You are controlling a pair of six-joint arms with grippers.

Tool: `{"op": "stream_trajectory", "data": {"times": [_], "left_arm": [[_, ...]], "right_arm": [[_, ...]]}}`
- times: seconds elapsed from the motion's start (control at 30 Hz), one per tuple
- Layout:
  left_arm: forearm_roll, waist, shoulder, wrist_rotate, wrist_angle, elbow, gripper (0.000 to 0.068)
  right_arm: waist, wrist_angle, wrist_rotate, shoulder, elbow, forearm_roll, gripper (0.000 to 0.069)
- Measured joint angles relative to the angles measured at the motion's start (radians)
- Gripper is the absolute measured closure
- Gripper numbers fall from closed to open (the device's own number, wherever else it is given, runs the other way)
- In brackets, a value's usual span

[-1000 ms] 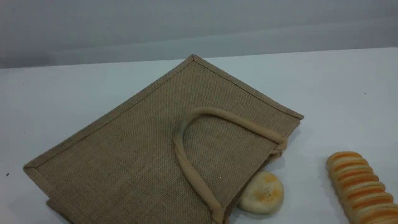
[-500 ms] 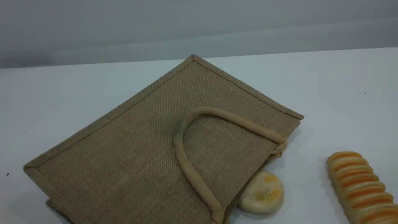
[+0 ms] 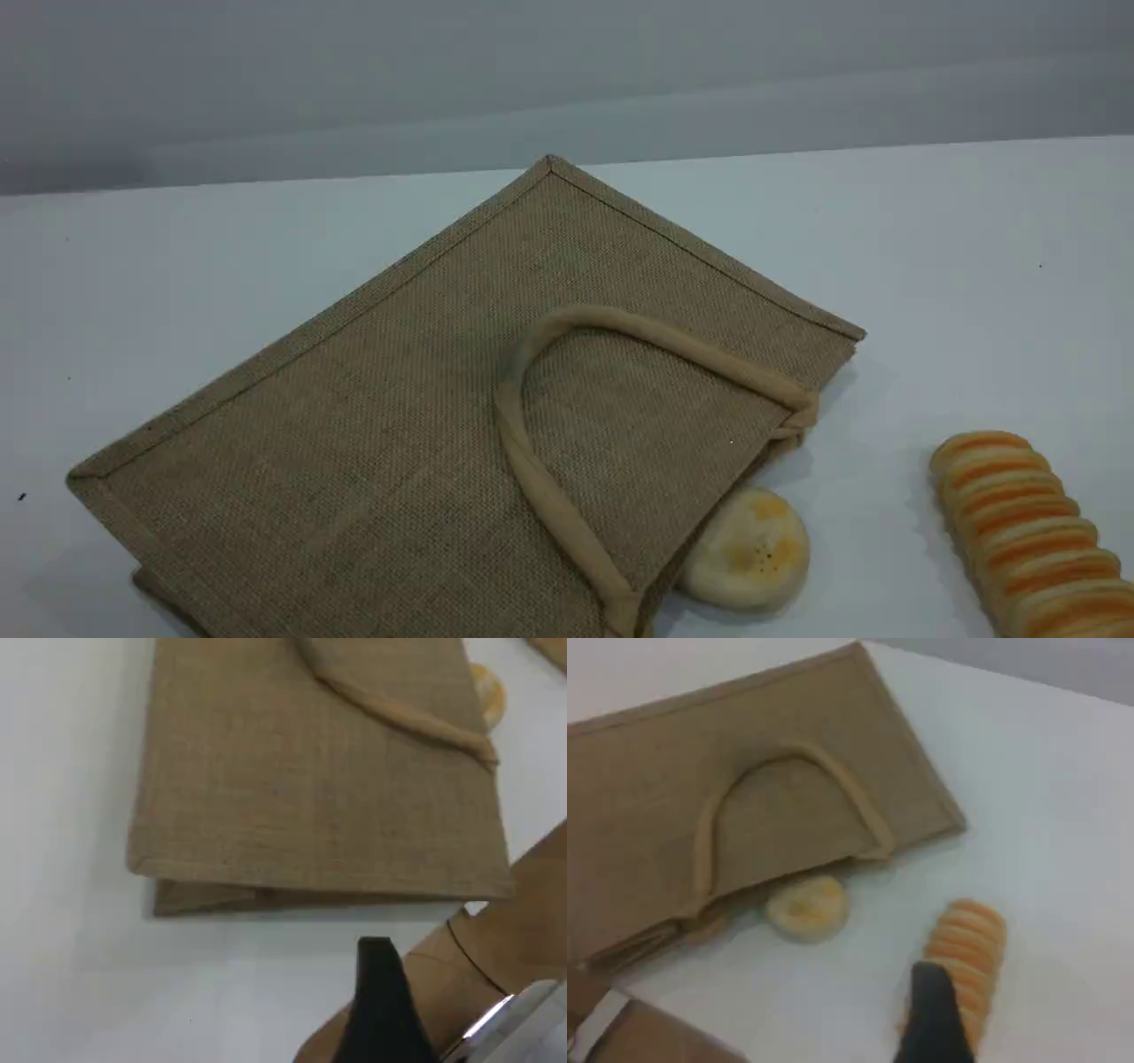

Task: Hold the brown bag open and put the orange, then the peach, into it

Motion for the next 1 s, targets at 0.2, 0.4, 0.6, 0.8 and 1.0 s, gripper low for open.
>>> {"op": "stream_trajectory", "data": {"times": [0.2, 0.4, 0.6, 0.8, 1.0], "left_arm": [[-0.013, 0.000, 0.001, 0.025, 0.002, 0.000, 0.0246], [-0.011, 0.000, 0.001, 0.026, 0.002, 0.000, 0.0246], [-0.008, 0.000, 0.001, 0.026, 0.002, 0.000, 0.0246], [-0.008, 0.037, 0.001, 0.025, 0.002, 0.001, 0.0246], [-0.008, 0.265, 0.001, 0.025, 0.002, 0.001, 0.0246]], "right_arm": [[-0.201, 0.000, 0.000, -0.002, 0.000, -0.001, 0.0253], [-0.406, 0.001, 0.000, -0.042, 0.000, -0.001, 0.0253], [-0.454, 0.001, 0.000, -0.041, 0.000, -0.001, 0.0253], [-0.454, 0.001, 0.000, -0.041, 0.000, -0.001, 0.0253], [-0.454, 0.001, 0.000, -0.041, 0.000, -0.001, 0.0253]]}}
